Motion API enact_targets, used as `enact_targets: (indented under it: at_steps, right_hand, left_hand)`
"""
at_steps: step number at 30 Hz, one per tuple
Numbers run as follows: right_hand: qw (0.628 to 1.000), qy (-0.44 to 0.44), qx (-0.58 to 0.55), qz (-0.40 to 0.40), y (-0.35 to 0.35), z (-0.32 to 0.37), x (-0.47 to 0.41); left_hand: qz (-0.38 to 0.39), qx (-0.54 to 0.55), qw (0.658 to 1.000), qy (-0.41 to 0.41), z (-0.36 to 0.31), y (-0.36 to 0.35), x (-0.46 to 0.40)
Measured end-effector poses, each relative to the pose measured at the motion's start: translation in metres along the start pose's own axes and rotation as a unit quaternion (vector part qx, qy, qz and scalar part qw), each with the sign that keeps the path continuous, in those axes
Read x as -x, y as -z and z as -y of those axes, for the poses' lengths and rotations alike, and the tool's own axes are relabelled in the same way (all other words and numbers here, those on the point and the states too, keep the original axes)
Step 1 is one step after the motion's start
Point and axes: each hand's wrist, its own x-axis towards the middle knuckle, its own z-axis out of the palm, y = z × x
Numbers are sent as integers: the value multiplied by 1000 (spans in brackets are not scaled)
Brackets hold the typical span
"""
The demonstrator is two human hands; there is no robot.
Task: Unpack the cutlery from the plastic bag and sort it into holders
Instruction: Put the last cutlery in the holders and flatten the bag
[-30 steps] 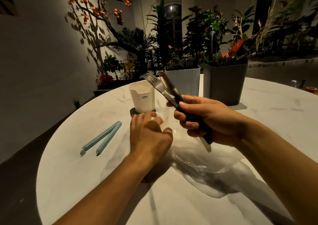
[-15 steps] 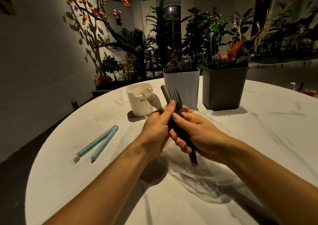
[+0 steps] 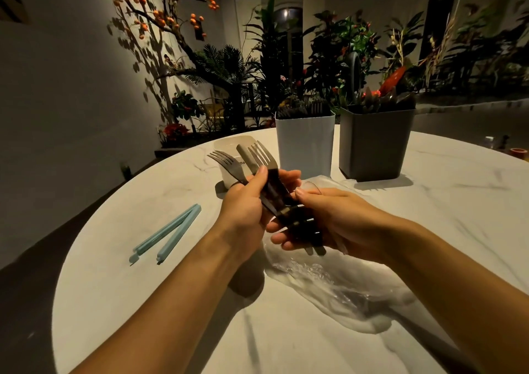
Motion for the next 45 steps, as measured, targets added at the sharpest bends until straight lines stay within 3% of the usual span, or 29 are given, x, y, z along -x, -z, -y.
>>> enact_targets:
  at_steps: [7,11,15,18,22,24,27,30,36,38,39,42,45]
  right_hand:
    - [994,41,65,-79,6,2,-2]
    - [967,73,222,-100,-6,-1,-3]
    - [950,84,269,-134,-10,1,-5]
    - [946,90,276,-147,-10,3,-6]
    - [953,102,228,-173,-3,8,-4]
    - [966,95,158,-179,1,14,-1]
    - [979,69,100,-161,4,19,3]
    - [985,50,93,-137,3,18,4]
    - [992,27,9,-125,8,15,4]
    - [991,39,-11,-130,9,14,3]
    - [990,46,-1,-134,8,14,2]
    - [985,70,57,-149,0,11,0]
    - [978,89,107,-155,-7,7,-3]
  left_hand:
    - [-27,78,996,18,-1,3,-5]
    - [-16,103,994,28,-2,-1,-2]
    - [-30,107,994,17,-1,-2,-3]
    - [-53,69,996,15,3,-5,-3]
    - [-153,-51,986,-36,2,-6,-9]
    - [-191,-111,968,-122,0,2,-14]
    - [-142,-304,910,-244,1,10,-15]
    - [-117,-421,863,-254,15,11,-20]
    - [-194,-467,814,-285,17,13,-19]
    - [-171,-439,835,-285,12,10,-18]
    - [-150,-403,861,-272,8,8,-18]
    - [-77,-233,954,-170,-6,-2,-14]
    - [-12,-109,991,-78,-8,-10,-6]
